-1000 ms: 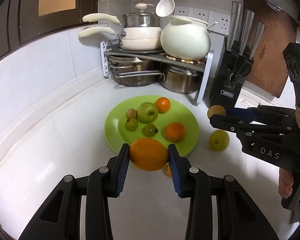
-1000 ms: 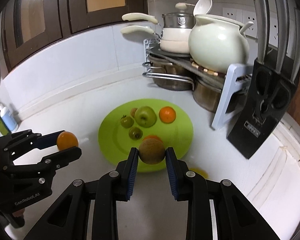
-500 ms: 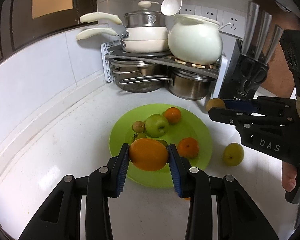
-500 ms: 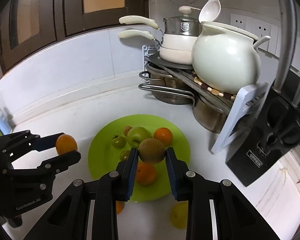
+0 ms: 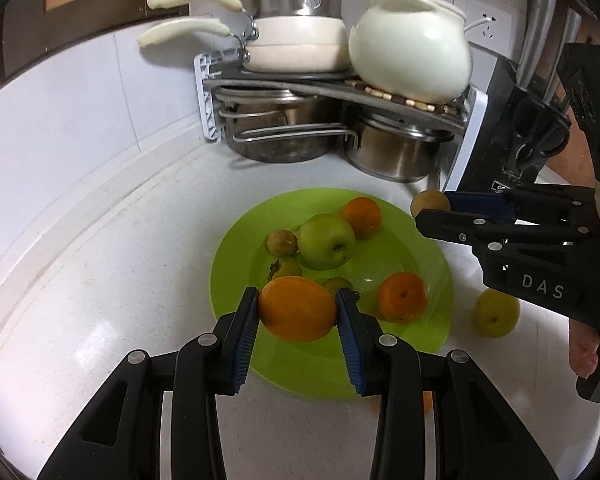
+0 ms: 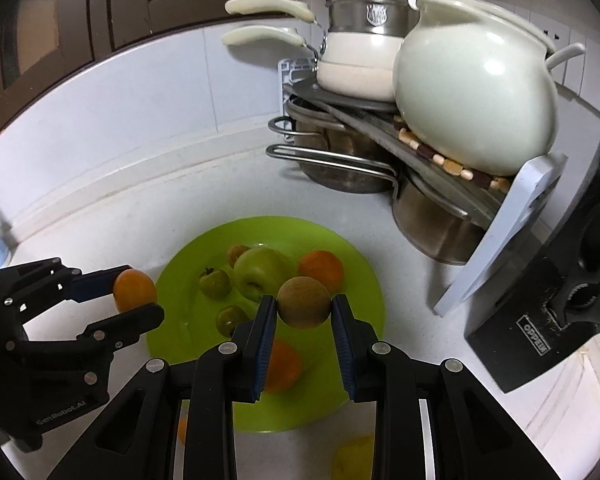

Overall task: Organize fruits
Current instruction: 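Carry the orange and brown fruit onto the green plate and open both tools, then pull both open tools back from the plate toward the remaining fruit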

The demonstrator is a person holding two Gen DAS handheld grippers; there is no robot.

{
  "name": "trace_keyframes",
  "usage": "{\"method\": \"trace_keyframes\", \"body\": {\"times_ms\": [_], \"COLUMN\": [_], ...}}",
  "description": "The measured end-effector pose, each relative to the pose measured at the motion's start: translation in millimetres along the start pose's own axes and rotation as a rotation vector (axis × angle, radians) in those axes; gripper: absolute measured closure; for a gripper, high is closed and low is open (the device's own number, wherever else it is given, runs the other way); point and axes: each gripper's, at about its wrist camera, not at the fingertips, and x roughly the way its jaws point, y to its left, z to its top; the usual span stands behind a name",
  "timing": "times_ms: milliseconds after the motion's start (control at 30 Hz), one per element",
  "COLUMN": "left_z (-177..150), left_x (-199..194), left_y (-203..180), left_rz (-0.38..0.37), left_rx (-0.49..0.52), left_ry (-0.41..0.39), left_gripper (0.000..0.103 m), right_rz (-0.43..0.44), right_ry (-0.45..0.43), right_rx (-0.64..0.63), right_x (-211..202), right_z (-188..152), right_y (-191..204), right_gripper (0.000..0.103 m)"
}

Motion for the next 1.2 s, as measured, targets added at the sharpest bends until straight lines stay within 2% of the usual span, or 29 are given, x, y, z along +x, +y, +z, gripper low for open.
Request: {"method": "trace_keyframes", "body": {"times_ms": [600,767,833,1200], "left_z": [-2.4,-1.2,-0.6,3.3], "left_x": [25.0,20.0,15.9,-20.3], "left_y": [2.3,1.9,1.6,0.4], "left_rz": [-0.01,-0.012,-0.019,-0.009], "left_rx": [0.008,0.005,-0.002,-0.037], "left_ry": [0.047,0.034,0.031,-0.04], "left_gripper": [0.065,0.061,0.061,0.054], "right_rz": [0.018,0.039,0.043,0.043], "right_ry": [0.048,0.047,0.042,-0.015], "right_rx": [0.0,0.018,0.026,0.03], "right_x": [24.5,23.3,20.6,-15.3], "right_z": [1.5,1.5,1.0,-3.6], "right_y": [-2.0,-3.3,-3.8,2.1], "right_gripper": [0.073,0.073,0.067,0.067]}}
